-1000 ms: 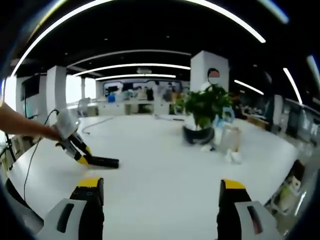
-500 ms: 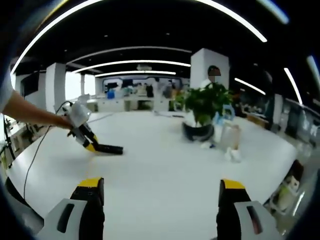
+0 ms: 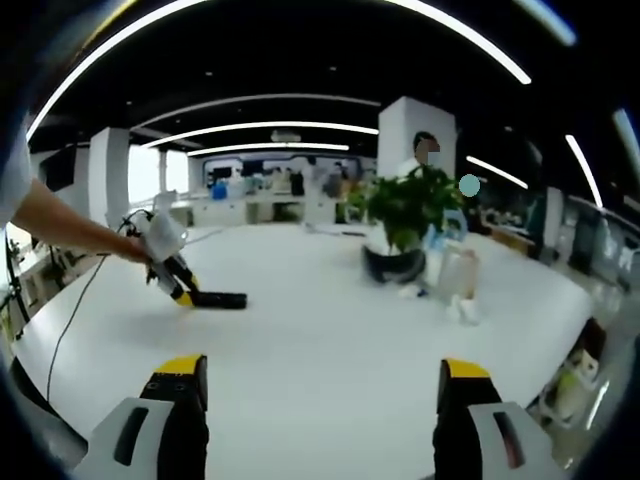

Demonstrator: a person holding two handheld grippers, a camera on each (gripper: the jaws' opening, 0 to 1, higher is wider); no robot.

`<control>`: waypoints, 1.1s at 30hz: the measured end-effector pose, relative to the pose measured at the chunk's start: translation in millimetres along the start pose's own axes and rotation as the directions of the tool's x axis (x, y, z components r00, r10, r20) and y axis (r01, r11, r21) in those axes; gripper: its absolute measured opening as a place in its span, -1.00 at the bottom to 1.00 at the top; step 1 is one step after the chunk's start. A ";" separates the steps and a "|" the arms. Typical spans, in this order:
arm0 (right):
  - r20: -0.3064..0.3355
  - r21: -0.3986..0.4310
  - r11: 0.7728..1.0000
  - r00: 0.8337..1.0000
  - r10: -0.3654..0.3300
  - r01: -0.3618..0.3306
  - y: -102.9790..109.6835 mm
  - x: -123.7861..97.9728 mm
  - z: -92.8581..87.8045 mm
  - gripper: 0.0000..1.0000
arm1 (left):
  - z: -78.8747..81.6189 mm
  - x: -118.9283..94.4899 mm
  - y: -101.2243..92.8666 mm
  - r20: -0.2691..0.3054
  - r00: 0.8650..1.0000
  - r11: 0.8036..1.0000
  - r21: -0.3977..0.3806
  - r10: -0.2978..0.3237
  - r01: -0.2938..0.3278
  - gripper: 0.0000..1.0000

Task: Press the specified remote control buttons in sequence, fully releasing each button before pressing the next.

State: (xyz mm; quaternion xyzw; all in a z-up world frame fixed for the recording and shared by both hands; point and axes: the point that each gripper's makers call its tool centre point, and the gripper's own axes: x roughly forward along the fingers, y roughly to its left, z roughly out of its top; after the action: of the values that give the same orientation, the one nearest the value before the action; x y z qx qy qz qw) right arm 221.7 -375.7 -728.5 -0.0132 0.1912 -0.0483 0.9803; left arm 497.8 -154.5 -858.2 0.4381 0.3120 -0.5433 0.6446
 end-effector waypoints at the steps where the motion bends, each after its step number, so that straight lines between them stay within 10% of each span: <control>1: -0.003 -0.001 1.000 1.000 0.000 0.000 0.2 0.0 -0.5 0.87 | -2.7 -0.2 0.0 -0.018 1.000 1.000 0.001 -0.004 0.004 -0.53; 9: -0.001 -0.001 1.000 1.000 0.001 -0.001 1.1 -1.2 -0.1 0.85 | -0.2 -4.9 -2.7 -0.020 0.999 0.999 -0.010 -0.035 0.035 -0.50; 17: 0.011 -0.012 1.000 1.000 -0.011 0.011 -0.9 -3.5 2.1 0.79 | -2.2 -9.6 7.2 -0.056 0.995 0.994 -0.071 0.080 -0.084 -0.27; 26: 0.040 -0.007 1.000 0.999 -0.007 0.008 -1.1 -6.5 7.4 0.71 | -9.4 -16.3 -10.9 -0.052 0.994 0.963 -0.246 0.100 -0.110 0.41; 33: 0.068 0.006 1.000 0.998 -0.004 0.003 -0.7 -8.5 12.0 0.81 | -1.1 -43.2 -30.5 0.072 0.979 0.916 -0.372 0.191 -0.151 0.75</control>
State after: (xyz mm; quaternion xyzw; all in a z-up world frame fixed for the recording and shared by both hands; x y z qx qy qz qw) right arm 218.3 -375.4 -714.2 -0.0124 0.1574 -0.0501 0.9862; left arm 458.9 -135.8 -827.6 0.3070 0.3331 -0.4401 0.7753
